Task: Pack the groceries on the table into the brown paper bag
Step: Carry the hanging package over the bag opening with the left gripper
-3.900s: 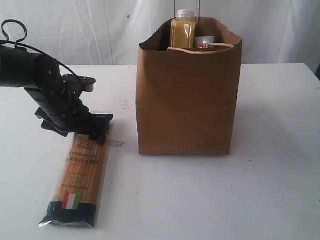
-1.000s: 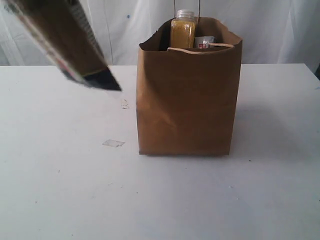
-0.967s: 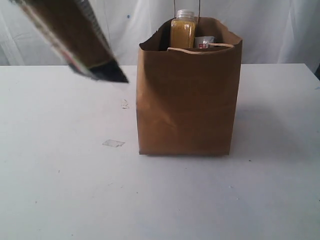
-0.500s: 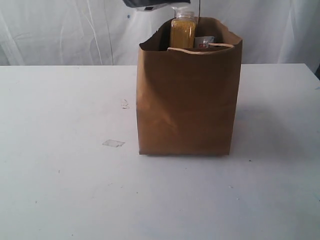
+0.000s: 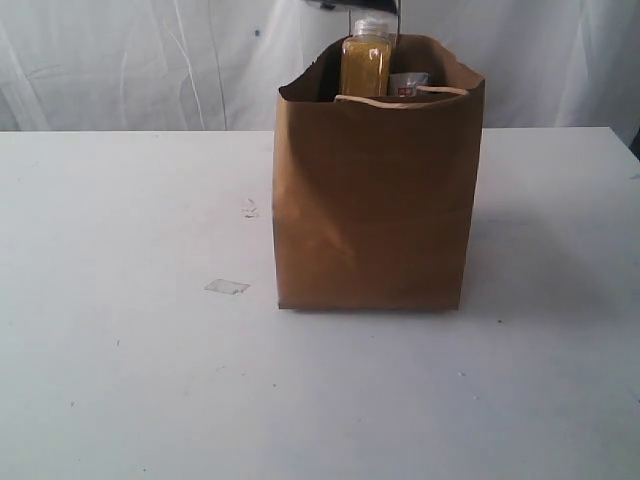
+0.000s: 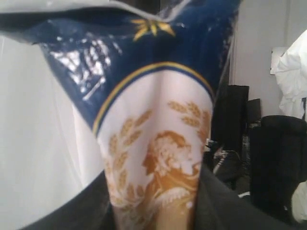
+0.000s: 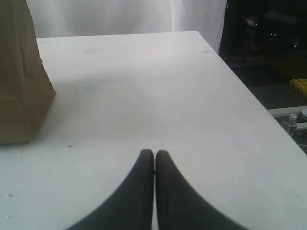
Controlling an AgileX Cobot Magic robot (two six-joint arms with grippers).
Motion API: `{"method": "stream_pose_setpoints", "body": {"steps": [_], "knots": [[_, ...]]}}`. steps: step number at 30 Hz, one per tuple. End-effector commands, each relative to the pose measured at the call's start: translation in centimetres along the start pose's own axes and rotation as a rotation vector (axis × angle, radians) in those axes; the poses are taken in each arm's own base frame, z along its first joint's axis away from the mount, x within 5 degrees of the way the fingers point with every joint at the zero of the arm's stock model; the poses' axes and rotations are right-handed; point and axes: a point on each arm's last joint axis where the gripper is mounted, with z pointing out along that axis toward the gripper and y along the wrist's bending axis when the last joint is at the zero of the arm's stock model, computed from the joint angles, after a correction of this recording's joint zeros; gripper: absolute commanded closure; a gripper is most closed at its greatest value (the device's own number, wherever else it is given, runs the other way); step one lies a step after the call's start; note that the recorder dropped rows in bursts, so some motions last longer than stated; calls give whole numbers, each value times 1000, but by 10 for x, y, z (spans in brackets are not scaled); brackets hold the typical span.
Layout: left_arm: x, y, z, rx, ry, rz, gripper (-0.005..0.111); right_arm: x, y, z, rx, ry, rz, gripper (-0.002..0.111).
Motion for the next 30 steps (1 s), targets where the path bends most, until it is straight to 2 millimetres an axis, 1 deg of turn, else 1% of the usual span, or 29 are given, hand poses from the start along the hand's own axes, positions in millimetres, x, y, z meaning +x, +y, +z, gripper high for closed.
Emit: {"method": "stream_pose_setpoints", "body": {"steps": [1,4,7,9,10,11,12,13,14,15,16,18,19,21,23,25,27,30], "knots": [[-43,-18,2,-93,-137,113,107,1,0,0,2,-4,1,108],[-58,-19,2,-217,-105,324,107,1,0,0,2,-4,1,108],[-66,-10,-2,-360,-67,527,107,1,0,0,2,-4,1,108],[-70,1,-7,-509,-39,705,107,1,0,0,2,-4,1,108],[-72,9,-10,-619,-3,855,107,1,0,0,2,-4,1,108],[-73,15,-12,-702,36,953,107,1,0,0,2,-4,1,108],[-75,25,-19,-849,133,1122,107,1,0,0,2,-4,1,108],[-74,32,-23,-946,155,1108,107,1,0,0,2,-4,1,108],[-75,46,-37,-1133,189,1029,107,1,0,0,2,-4,1,108],[-74,53,-44,-1192,202,963,107,1,0,0,2,-4,1,108],[-70,66,-56,-1248,222,813,107,1,0,0,2,-4,1,108],[-60,84,-72,-1305,231,543,107,1,0,0,2,-4,1,108],[-54,91,-77,-1345,266,542,107,1,0,0,2,-4,1,108],[-37,95,-76,-1330,321,540,107,1,0,0,2,-4,1,108],[-29,91,-68,-1199,308,568,107,1,0,0,2,-4,1,108],[-24,86,-58,-1063,279,593,107,1,0,0,2,-4,1,108],[-24,77,-47,-905,225,620,107,1,0,0,2,-4,1,108],[-24,58,-29,-631,126,661,107,1,0,0,2,-4,1,108]]}}
